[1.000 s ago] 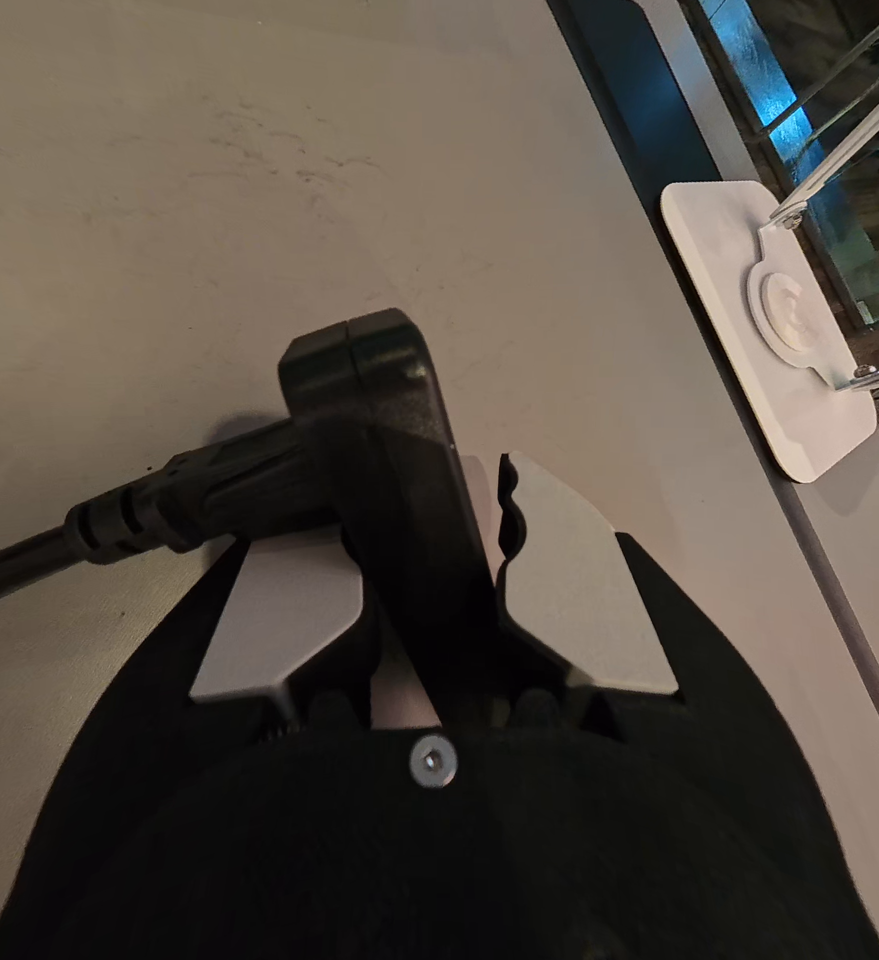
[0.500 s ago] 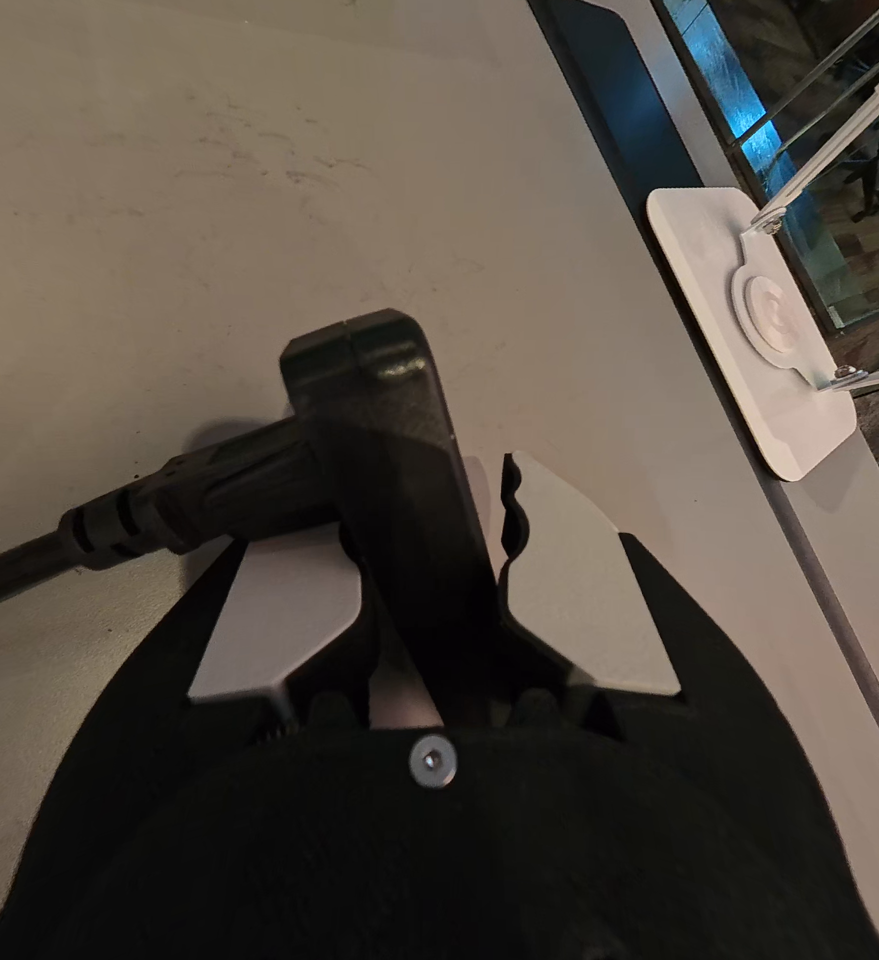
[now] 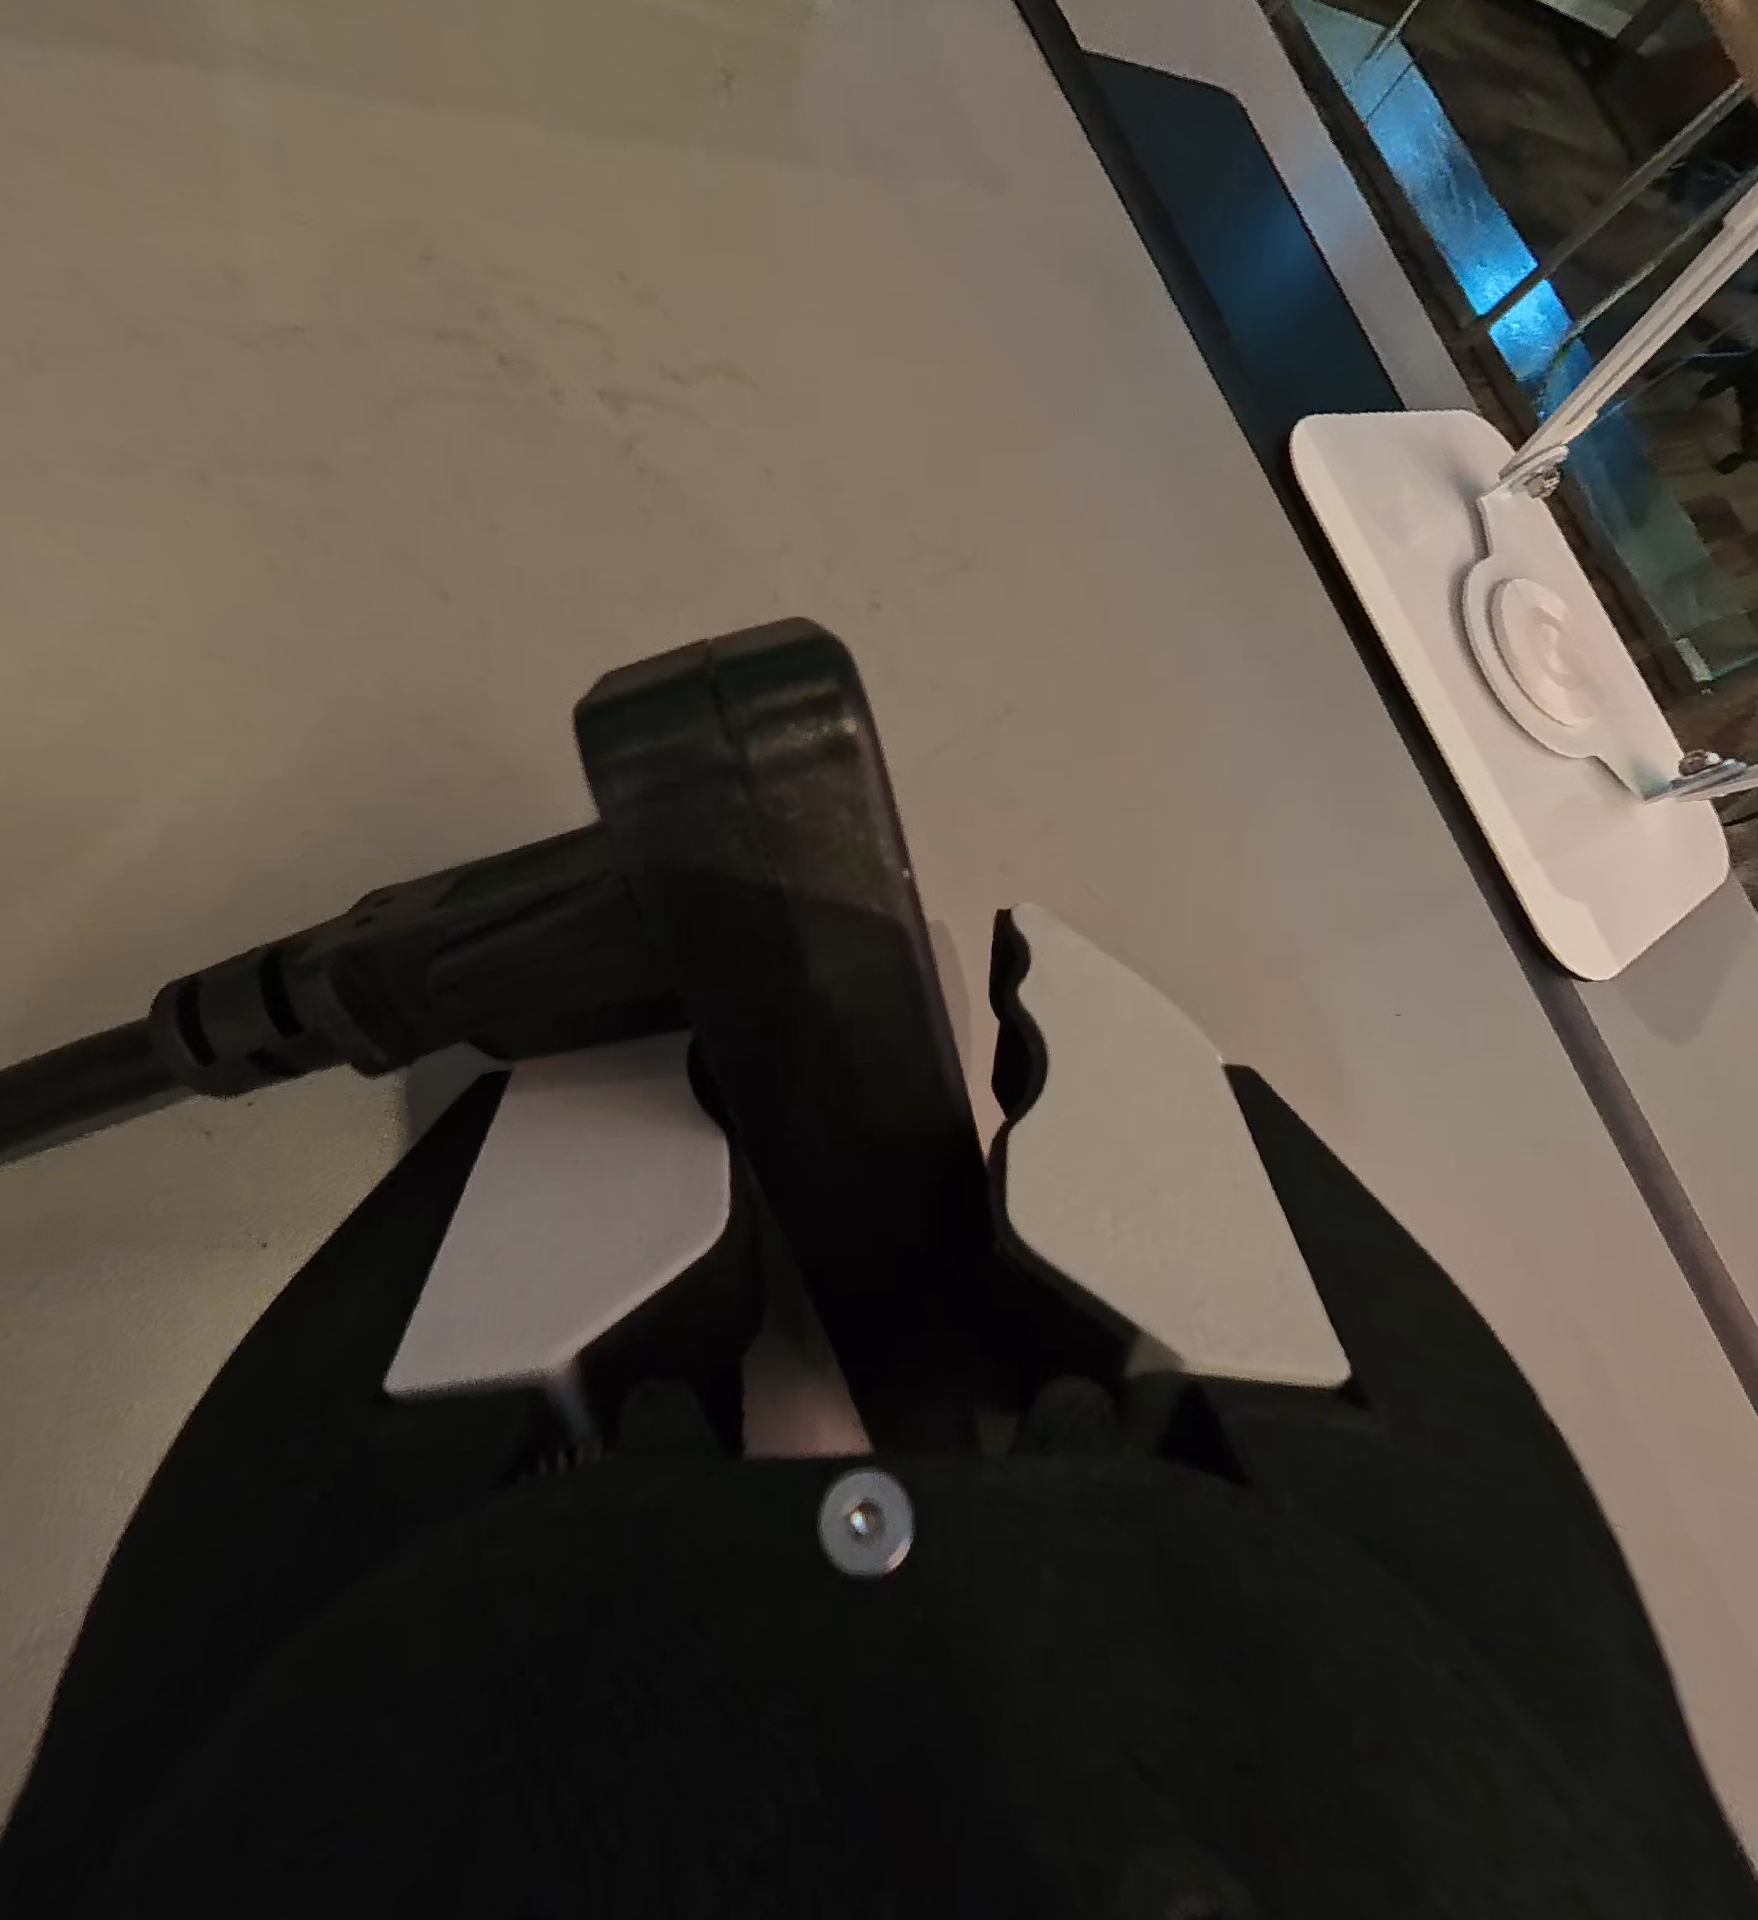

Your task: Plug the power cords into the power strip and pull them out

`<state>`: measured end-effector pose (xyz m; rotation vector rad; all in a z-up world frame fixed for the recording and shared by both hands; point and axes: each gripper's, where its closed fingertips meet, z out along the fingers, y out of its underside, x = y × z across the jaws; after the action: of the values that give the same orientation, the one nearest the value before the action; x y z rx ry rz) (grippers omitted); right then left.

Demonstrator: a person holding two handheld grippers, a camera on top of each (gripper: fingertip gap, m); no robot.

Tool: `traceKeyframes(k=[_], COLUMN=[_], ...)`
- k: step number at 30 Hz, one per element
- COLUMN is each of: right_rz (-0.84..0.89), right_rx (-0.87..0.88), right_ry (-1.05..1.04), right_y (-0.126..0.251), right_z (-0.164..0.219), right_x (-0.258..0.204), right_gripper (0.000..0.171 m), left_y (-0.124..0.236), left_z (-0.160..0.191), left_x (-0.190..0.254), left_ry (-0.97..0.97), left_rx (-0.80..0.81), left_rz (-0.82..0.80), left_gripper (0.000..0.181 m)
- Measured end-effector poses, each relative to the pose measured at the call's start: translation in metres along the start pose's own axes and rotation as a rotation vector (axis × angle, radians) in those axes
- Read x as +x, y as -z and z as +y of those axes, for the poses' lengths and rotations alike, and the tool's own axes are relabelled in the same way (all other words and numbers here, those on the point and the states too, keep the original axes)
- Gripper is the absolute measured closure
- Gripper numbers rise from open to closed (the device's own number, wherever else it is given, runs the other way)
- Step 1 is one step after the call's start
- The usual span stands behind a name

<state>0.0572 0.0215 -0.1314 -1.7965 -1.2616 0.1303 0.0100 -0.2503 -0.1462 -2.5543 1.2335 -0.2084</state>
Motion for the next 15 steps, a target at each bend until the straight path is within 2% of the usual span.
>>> traceKeyframes(k=[6,11,15], right_rz=[-0.141,-0.233,-0.236], right_rx=[0.067,0.108,0.182], right_ry=[-0.081,-0.151,-0.228], right_y=[0.007,0.013,0.02], right_z=[-0.009,-0.013,-0.019], right_x=[-0.008,-0.011,0.001], right_gripper=[0.134,0.137,0.141], left_y=[0.033,0.072,0.099], left_z=[0.007,-0.003,-0.016], left_x=[-0.015,-0.032,-0.075], left_ry=[-0.063,-0.095,-0.078], left_rx=[-0.078,-0.03,0.078], left_rz=[-0.089,-0.235,-0.388], left_gripper=[0.17,0.172,0.17])
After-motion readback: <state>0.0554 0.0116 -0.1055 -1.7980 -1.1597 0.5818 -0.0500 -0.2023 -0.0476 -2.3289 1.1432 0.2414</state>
